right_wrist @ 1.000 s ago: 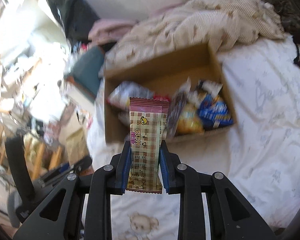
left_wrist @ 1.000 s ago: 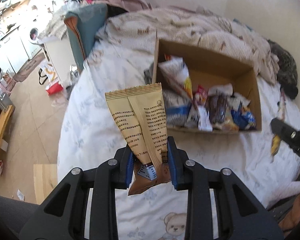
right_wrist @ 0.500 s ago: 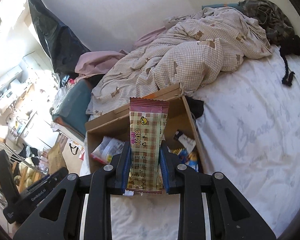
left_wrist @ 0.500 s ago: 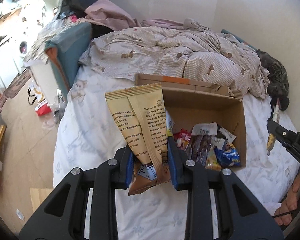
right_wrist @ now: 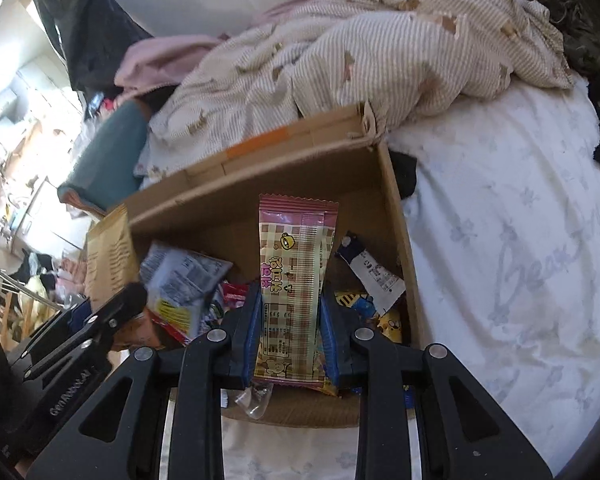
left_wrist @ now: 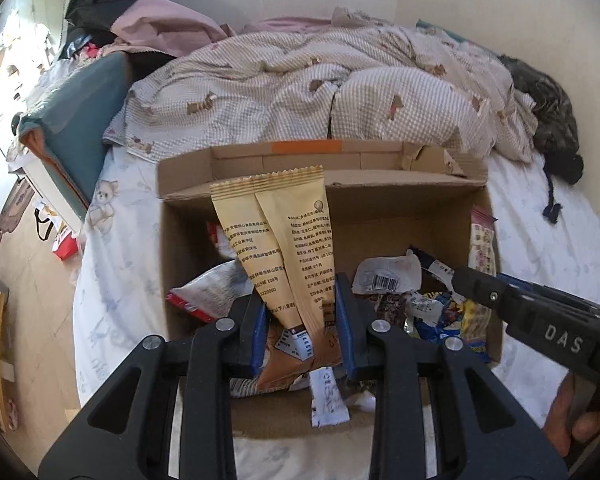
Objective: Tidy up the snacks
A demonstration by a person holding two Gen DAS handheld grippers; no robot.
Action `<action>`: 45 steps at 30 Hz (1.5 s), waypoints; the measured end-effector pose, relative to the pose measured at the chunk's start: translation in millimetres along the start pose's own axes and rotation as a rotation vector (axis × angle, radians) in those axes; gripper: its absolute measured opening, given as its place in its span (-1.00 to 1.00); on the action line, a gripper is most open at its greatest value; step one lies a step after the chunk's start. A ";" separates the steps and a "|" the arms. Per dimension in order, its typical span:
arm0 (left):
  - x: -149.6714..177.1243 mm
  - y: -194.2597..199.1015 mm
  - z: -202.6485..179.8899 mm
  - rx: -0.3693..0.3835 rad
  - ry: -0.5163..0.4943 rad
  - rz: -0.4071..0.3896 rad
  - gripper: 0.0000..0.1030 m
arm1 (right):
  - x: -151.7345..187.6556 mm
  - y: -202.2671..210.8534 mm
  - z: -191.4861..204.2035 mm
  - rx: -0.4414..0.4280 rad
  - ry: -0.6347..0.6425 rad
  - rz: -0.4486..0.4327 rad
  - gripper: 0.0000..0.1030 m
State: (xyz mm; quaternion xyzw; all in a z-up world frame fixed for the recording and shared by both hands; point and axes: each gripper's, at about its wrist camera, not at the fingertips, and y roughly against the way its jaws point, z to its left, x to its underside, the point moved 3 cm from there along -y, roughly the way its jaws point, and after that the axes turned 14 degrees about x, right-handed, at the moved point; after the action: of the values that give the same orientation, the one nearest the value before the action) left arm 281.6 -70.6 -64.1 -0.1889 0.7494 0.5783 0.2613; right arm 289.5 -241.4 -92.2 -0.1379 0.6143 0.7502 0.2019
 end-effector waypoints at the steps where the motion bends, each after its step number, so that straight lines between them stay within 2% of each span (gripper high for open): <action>1: -0.7 -4.6 -0.3 -0.006 0.000 0.004 -0.50 | -0.1 -4.3 -1.8 0.000 -0.009 0.019 -0.45; 7: -2.2 -32.5 -1.6 -0.039 -0.007 0.058 -0.50 | 2.8 -18.0 -9.1 -0.030 -0.046 0.073 -0.45; 19: -1.6 -41.3 0.8 -0.053 0.022 0.068 -0.45 | 0.9 -14.3 -14.9 -0.077 -0.108 0.048 -0.40; 20: -2.5 -40.0 0.4 -0.054 0.021 0.066 -0.42 | 0.5 -13.4 -15.3 -0.080 -0.111 0.046 -0.40; 22: -4.6 -36.6 0.2 -0.037 0.029 0.052 -0.03 | -0.2 -9.5 -17.8 -0.087 -0.120 0.038 -0.38; 23: -5.7 -32.9 0.4 -0.030 0.036 0.034 0.11 | -1.8 -7.8 -18.4 -0.085 -0.123 0.032 -0.29; 24: -6.9 -29.8 0.9 -0.037 0.041 0.022 0.37 | -3.2 -5.4 -19.2 -0.083 -0.128 0.023 -0.05; 25: -8.1 -24.7 1.2 -0.046 0.044 0.003 0.50 | -4.3 -1.1 -20.1 -0.079 -0.129 0.002 0.11; 26: -9.3 -19.6 1.3 -0.050 0.044 -0.014 0.53 | -5.6 2.5 -19.5 -0.070 -0.123 -0.017 0.24; 27: -10.6 -16.1 1.4 -0.053 0.044 -0.020 0.58 | -6.8 7.9 -18.0 -0.058 -0.102 -0.042 0.24; 28: -11.7 -12.0 2.1 -0.050 0.046 -0.026 0.59 | -7.9 12.2 -15.9 -0.050 -0.083 -0.057 0.26; 30: -13.1 -4.9 5.6 -0.046 0.059 -0.024 0.59 | -9.3 20.5 -13.5 -0.046 -0.069 -0.084 0.46; 33: -11.5 13.3 14.8 -0.013 0.105 -0.053 0.59 | -8.1 37.8 -8.7 -0.059 -0.059 -0.125 0.63; 39: -0.9 57.4 25.9 -0.030 0.099 -0.119 0.59 | 6.2 74.8 -1.0 -0.072 -0.032 -0.207 0.94; 42: 6.6 81.1 30.1 -0.037 0.091 -0.147 0.60 | 15.8 90.8 -0.9 -0.067 -0.033 -0.239 1.00; 45: 16.9 100.2 35.4 -0.043 0.098 -0.158 0.74 | 30.8 104.1 -2.6 -0.032 -0.018 -0.268 1.00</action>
State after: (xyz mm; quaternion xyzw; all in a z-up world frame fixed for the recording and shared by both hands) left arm 215.7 -10.1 -4.3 -0.2808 0.7313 0.5622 0.2650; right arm 213.1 -256.9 -16.6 -0.2150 0.5765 0.7276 0.3035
